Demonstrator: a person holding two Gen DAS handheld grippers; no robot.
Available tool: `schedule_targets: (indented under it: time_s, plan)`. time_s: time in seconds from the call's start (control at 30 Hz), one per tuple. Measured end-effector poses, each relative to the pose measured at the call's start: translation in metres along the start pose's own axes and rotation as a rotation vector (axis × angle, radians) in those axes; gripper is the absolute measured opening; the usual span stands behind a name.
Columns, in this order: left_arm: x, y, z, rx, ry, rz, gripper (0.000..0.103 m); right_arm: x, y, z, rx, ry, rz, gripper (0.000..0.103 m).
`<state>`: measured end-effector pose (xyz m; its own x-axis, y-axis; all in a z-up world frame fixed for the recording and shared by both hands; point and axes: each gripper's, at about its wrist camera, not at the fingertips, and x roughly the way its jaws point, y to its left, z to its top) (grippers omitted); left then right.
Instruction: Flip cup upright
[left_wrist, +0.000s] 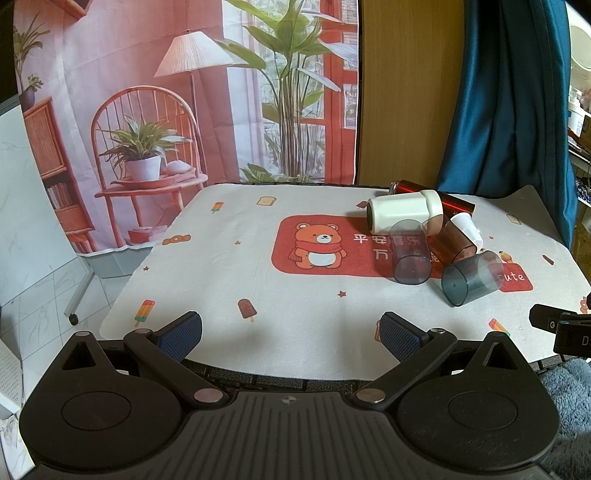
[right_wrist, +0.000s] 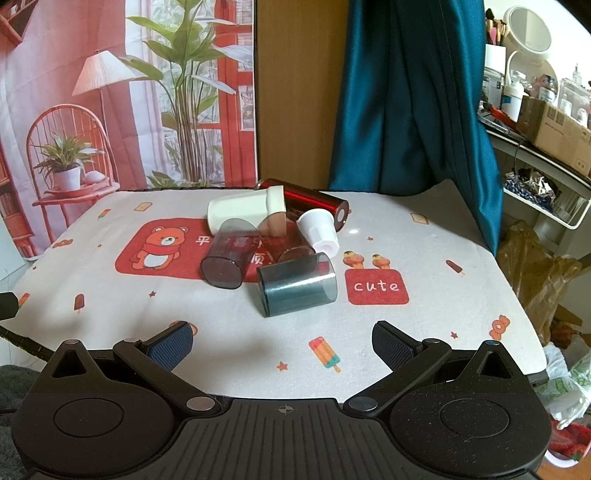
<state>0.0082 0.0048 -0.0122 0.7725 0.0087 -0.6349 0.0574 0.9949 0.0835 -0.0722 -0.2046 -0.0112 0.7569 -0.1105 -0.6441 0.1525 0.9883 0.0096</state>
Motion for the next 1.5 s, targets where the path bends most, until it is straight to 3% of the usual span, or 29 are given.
schedule_targets:
  time_s: [0.9,1.3,1.5]
  plan:
    - [0.023,0.008,0.004,-0.008,0.057,0.007,0.103,0.025,0.002,0.000,-0.002,0.050,0.023,0.103]
    - [0.067,0.025,0.023,-0.043,0.095,0.012,0.103,0.070,0.011,0.004,-0.043,0.099,0.086,0.103]
    - [0.094,0.045,0.031,-0.109,0.134,0.041,0.103,0.106,0.021,0.020,-0.076,0.087,0.106,0.096]
